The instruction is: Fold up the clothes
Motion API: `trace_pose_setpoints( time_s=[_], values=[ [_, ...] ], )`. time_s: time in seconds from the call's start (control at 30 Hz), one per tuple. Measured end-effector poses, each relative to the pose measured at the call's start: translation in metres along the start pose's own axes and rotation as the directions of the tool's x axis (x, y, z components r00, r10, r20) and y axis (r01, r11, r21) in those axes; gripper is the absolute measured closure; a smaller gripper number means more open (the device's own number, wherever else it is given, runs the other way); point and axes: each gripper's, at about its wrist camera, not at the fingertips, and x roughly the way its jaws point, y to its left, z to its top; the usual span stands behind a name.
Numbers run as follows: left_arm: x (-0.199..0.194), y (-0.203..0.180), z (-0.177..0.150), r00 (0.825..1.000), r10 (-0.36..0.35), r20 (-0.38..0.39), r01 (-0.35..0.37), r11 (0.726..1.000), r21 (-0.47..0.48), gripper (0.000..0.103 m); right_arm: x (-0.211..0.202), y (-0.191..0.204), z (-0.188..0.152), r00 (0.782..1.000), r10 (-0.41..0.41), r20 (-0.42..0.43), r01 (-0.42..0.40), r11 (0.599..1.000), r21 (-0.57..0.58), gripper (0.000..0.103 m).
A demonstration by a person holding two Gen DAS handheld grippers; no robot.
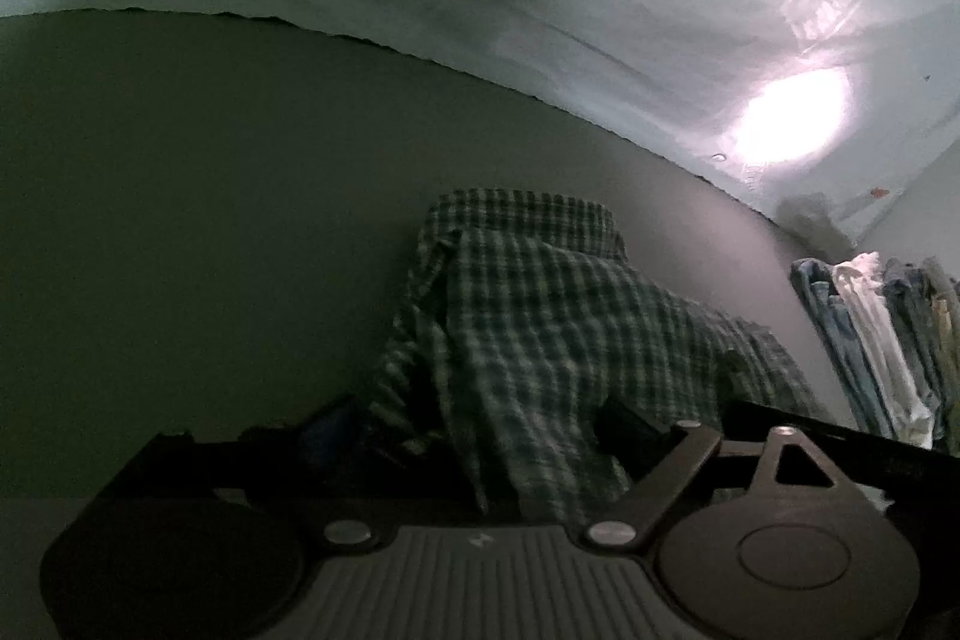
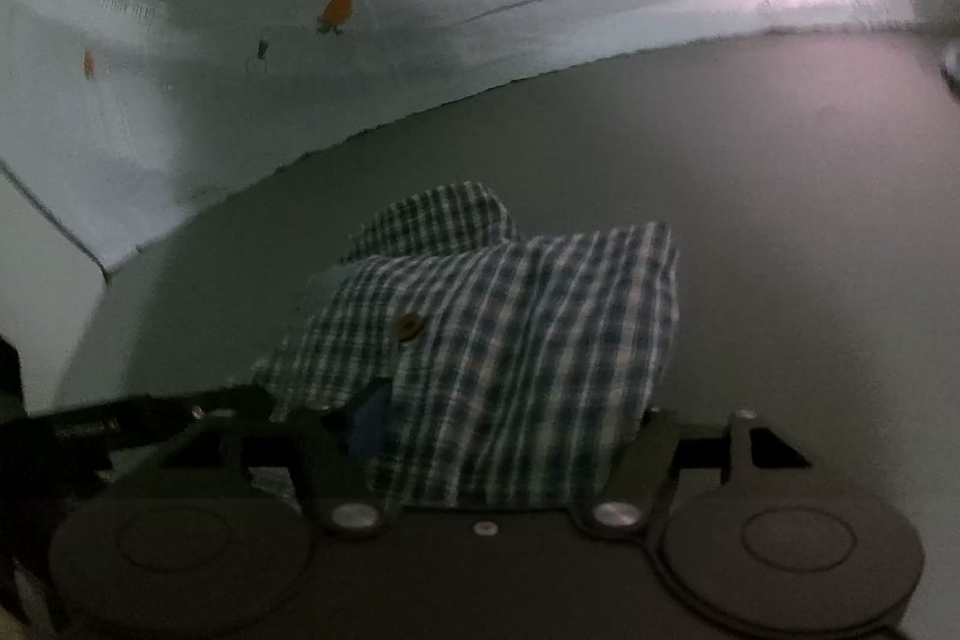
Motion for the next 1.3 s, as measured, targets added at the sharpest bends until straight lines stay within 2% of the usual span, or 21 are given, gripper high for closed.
trace_pose_setpoints(
  time_s=[0.1, 0.2, 0.27, 0.37, 0.47, 0.5, 0.57, 0.63, 0.7, 0.73, 0.83, 0.9, 1.0, 1.03, 1.07, 1.1, 1.13, 1.17, 1.23, 1.3],
  values=[
    [0.003, 0.005, -0.001, 1.0, 0.005, -0.015, -0.005, 1.0, -0.01, 0.012, -0.004, 0.005, 0.003, 1.0, -0.022, -0.011, 0.02, 0.994, -0.105, 0.035],
    [0.006, 0.016, -0.002, 0.999, -0.026, -0.037, 0.023, 0.996, -0.086, 0.012, -0.005, 0.006, 0.009, 0.999, -0.013, -0.044, 0.007, 0.989, -0.144, 0.034],
    [0.007, 0.023, -0.003, 0.998, -0.046, -0.049, 0.039, 0.991, -0.131, 0.012, -0.007, -0.005, 0.013, 0.998, 0.026, -0.064, -0.031, 0.997, -0.078, 0.033],
    [0.007, 0.03, -0.004, 0.996, -0.064, -0.063, 0.053, 0.985, -0.165, 0.011, -0.013, -0.037, 0.014, 0.992, 0.103, -0.069, -0.096, 0.99, 0.104, 0.03],
    [0.006, 0.032, -0.004, 0.995, -0.073, -0.071, 0.06, 0.984, -0.168, 0.011, -0.023, -0.07, 0.013, 0.993, 0.116, -0.011, -0.11, 0.963, 0.247, 0.026],
    [0.006, 0.032, -0.004, 0.994, -0.079, -0.073, 0.065, 0.983, -0.171, 0.01, -0.025, -0.078, 0.013, 0.995, 0.1, 0.014, -0.1, 0.96, 0.263, 0.021],
    [0.009, 0.034, -0.002, 0.993, -0.099, -0.07, 0.084, 0.979, -0.188, 0.006, -0.019, -0.091, 0.013, 0.995, 0.1, 0.023, -0.102, 0.962, 0.254, 0.021],
    [0.012, 0.038, -0.001, 0.99, -0.125, -0.064, 0.109, 0.971, -0.211, 0.005, -0.003, -0.1, 0.013, 0.989, 0.146, -0.003, -0.14, 0.954, 0.264, 0.021],
    [0.017, 0.04, 0.001, 0.983, -0.172, -0.063, 0.153, 0.96, -0.235, 0.005, 0.016, -0.099, 0.011, 0.982, 0.185, -0.023, -0.174, 0.953, 0.25, 0.021],
    [0.02, 0.041, 0.001, 0.979, -0.194, -0.061, 0.174, 0.953, -0.246, 0.001, 0.025, -0.095, 0.011, 0.982, 0.186, -0.033, -0.174, 0.959, 0.223, 0.022],
    [0.027, 0.041, 0.002, 0.971, -0.236, -0.037, 0.217, 0.936, -0.277, 0.0, 0.042, -0.082, 0.007, 0.979, 0.201, -0.037, -0.193, 0.968, 0.159, 0.024],
    [0.03, 0.04, 0.002, 0.966, -0.258, -0.028, 0.239, 0.927, -0.287, 0.001, 0.053, -0.08, 0.005, 0.965, 0.263, -0.027, -0.252, 0.947, 0.2, 0.029],
    [0.033, 0.037, 0.003, 0.957, -0.288, -0.04, 0.267, 0.925, -0.27, 0.002, 0.073, -0.076, 0.005, 0.928, 0.372, -0.001, -0.352, 0.88, 0.32, 0.038],
    [0.034, 0.037, 0.003, 0.956, -0.291, -0.046, 0.269, 0.925, -0.269, 0.011, 0.077, -0.072, 0.005, 0.923, 0.386, 0.007, -0.366, 0.869, 0.334, 0.042],
    [0.035, 0.038, 0.002, 0.954, -0.296, -0.053, 0.27, 0.922, -0.278, 0.028, 0.081, -0.067, 0.004, 0.918, 0.396, 0.013, -0.376, 0.862, 0.34, 0.045],
    [0.035, 0.039, 0.0, 0.955, -0.292, -0.05, 0.265, 0.918, -0.293, 0.031, 0.083, -0.064, 0.003, 0.914, 0.404, 0.017, -0.384, 0.854, 0.352, 0.052],
    [0.034, 0.04, -0.002, 0.957, -0.285, -0.044, 0.259, 0.916, -0.306, 0.039, 0.086, -0.061, 0.003, 0.91, 0.414, 0.02, -0.391, 0.842, 0.373, 0.06],
    [0.033, 0.041, -0.003, 0.959, -0.281, -0.04, 0.255, 0.914, -0.315, 0.049, 0.086, -0.058, 0.002, 0.906, 0.423, 0.028, -0.399, 0.828, 0.394, 0.063],
    [0.026, 0.04, -0.005, 0.961, -0.277, -0.026, 0.255, 0.915, -0.314, 0.058, 0.08, -0.053, 0.001, 0.902, 0.429, 0.046, -0.41, 0.819, 0.402, 0.074],
    [0.014, 0.034, -0.006, 0.959, -0.285, -0.007, 0.27, 0.918, -0.291, 0.064, 0.067, -0.047, -0.001, 0.898, 0.434, 0.071, -0.425, 0.815, 0.393, 0.076]
  ],
)
